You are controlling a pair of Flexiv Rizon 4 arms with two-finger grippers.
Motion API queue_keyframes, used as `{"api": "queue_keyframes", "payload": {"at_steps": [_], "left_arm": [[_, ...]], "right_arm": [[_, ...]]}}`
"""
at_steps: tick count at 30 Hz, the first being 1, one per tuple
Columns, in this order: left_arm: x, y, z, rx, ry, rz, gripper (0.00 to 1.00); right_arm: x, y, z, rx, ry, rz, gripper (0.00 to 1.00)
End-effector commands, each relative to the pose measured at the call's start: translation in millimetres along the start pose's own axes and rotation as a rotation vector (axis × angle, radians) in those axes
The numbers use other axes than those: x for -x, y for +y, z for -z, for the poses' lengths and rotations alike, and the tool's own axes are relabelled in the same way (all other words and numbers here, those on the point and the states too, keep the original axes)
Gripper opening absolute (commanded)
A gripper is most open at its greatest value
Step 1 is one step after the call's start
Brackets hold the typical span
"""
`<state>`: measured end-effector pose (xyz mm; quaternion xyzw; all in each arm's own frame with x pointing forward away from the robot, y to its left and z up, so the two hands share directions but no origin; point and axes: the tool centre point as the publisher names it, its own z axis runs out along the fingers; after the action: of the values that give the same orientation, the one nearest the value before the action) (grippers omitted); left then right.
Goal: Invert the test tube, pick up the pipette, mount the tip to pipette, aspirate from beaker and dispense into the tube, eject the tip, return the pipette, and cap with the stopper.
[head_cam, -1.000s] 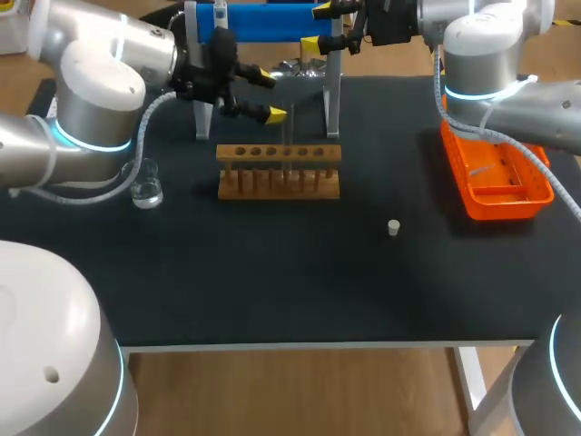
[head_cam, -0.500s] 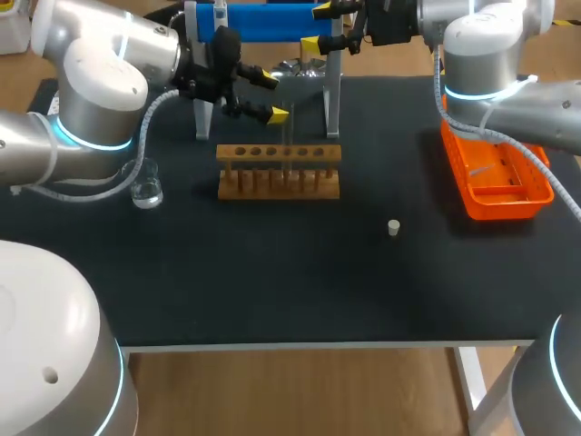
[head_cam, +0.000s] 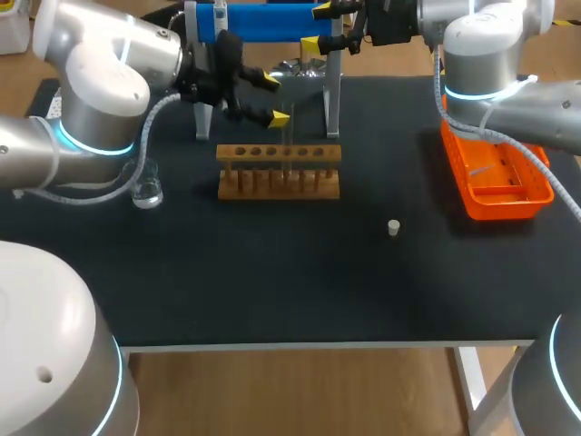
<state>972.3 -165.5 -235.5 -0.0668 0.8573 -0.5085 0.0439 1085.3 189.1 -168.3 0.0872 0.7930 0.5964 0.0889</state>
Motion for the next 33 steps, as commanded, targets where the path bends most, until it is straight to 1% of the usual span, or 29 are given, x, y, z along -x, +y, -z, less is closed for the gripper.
{"api": "queue_keyframes", "payload": {"at_steps": [1, 5, 8, 14, 23, 33], "left_arm": [[-4.7, 5.1, -8.1, -0.014, -0.02, -0.013, 1.0], [-5.2, 9.4, -10.5, -0.002, -0.046, -0.031, 1.0], [-5.0, 11.4, -15.9, 0.007, -0.052, -0.026, 1.0], [-3.2, 15.3, -26.2, 0.008, -0.046, -0.015, 1.0], [1.8, 24.2, -48.5, 0.019, -0.017, 0.005, 1.0], [4.5, 31.7, -58.0, 0.033, -0.018, 0.0, 1.0]], "right_arm": [[0.3, 0.4, 0.8, -0.002, 0.001, 0.0, 1.0], [0.3, 0.4, 0.8, -0.002, 0.001, 0.0, 1.0], [0.3, 0.4, 0.8, -0.002, 0.001, 0.0, 1.0], [0.3, 0.4, 0.8, -0.002, 0.001, 0.0, 1.0], [0.3, 0.4, 0.8, -0.002, 0.001, 0.0, 1.0], [0.3, 0.4, 0.8, -0.002, 0.001, 0.0, 1.0]]}}
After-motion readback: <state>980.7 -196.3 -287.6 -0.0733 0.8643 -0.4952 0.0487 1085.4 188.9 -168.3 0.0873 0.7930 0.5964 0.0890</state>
